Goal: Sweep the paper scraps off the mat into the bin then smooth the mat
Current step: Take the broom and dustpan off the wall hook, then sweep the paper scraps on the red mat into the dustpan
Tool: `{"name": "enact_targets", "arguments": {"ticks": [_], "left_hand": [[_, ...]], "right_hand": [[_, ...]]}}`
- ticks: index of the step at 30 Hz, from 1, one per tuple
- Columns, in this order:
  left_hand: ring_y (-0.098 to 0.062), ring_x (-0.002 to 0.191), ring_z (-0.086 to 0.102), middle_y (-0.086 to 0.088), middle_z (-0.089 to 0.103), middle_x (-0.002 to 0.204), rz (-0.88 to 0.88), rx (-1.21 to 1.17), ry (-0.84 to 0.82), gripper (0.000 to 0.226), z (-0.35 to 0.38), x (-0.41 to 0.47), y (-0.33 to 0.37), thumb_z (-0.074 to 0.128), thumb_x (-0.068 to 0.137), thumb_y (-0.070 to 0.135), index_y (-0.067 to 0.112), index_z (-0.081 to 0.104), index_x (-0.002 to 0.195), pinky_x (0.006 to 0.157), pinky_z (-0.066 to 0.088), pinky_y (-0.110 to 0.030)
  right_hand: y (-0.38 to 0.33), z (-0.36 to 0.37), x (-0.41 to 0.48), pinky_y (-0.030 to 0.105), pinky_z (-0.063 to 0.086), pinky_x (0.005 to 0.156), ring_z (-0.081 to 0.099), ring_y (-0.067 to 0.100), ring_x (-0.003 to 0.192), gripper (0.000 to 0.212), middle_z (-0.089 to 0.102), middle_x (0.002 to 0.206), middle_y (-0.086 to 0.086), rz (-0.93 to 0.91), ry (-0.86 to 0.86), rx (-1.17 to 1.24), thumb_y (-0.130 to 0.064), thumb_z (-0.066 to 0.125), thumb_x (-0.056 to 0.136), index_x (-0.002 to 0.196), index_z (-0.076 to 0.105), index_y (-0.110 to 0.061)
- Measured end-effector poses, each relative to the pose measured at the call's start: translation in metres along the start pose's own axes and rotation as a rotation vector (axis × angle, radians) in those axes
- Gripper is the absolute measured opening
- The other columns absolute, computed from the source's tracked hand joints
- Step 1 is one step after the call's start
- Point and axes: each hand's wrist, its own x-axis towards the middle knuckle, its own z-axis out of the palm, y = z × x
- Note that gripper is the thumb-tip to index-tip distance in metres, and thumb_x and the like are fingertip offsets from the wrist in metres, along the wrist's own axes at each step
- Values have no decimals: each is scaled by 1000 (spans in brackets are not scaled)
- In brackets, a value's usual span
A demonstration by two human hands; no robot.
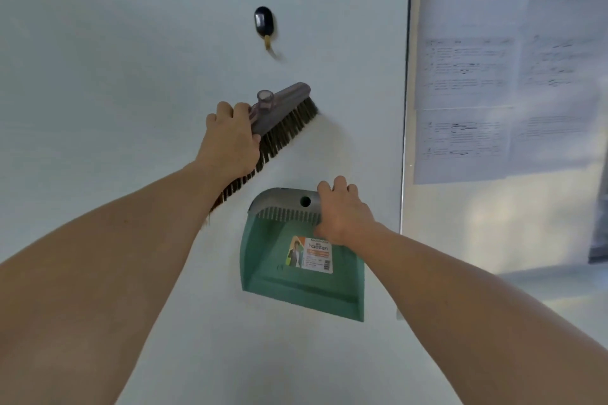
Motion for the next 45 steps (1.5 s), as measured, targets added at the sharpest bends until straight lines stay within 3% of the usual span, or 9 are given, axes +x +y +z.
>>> {"name": "enact_targets", "arguments": {"ticks": [6,10,13,16,18,23,28,38,45], "left_hand": [[-40,102,44,-25,45,118,-96,-77,-5,37,-21,-48,42,55,90,17,2,43,122,89,34,-42],[-36,97,47,-17,56,105,-125,-73,-11,31,-38,-102,86,54,90,19,6,45,116,83,39,-43],[-34,89,49,-10,51,88,-152,-1,-27,29,-56,-156,125,54,90,23,8,44,113,74,43,-44],[-31,77,45,-7,46,81,-184,32,-76,27,-72,-213,163,54,89,23,8,43,108,68,42,-41],[-31,76,46,-7,47,82,-229,23,-137,27,-82,-246,184,54,88,23,9,41,107,63,40,-40],[-29,77,47,-6,48,87,-322,24,-233,27,-105,-320,224,55,88,23,11,41,108,62,39,-39],[-28,82,47,-10,52,99,-441,15,-300,34,-118,-388,243,55,87,24,11,40,114,66,40,-39],[-25,83,47,-12,54,108,-609,-48,-520,43,-138,-542,294,58,84,18,12,38,122,67,39,-37],[-27,83,48,-14,55,106,-759,-21,-653,39,-154,-642,346,57,89,18,14,37,122,66,39,-38]], "right_hand": [[22,-26,-72,31,42,61,51,19,84,67,43,105,4,114,-41,178,-41,82,72,119,38,-20],[47,-37,-138,29,41,59,52,19,83,58,47,104,4,187,-60,270,-43,78,78,115,42,-17],[69,-41,-196,26,38,52,51,21,82,48,43,104,6,221,-96,299,-40,71,85,115,44,-14],[93,-40,-254,34,50,63,55,24,85,46,46,110,10,253,-139,326,-40,67,88,117,45,-12],[105,-39,-293,39,55,70,59,27,87,45,51,111,12,268,-200,367,-40,67,87,117,47,-12],[119,-41,-375,37,55,66,61,28,86,36,52,104,10,328,-308,427,-38,65,90,112,50,-14],[126,-33,-440,29,43,49,56,21,71,31,52,100,9,360,-363,471,-35,64,91,106,52,-12],[158,-12,-579,37,53,66,59,28,82,34,48,110,13,410,-467,477,-39,56,94,113,56,-10],[179,-11,-685,34,43,72,50,26,80,37,36,109,9,456,-531,472,-38,51,99,120,53,-7]]}}
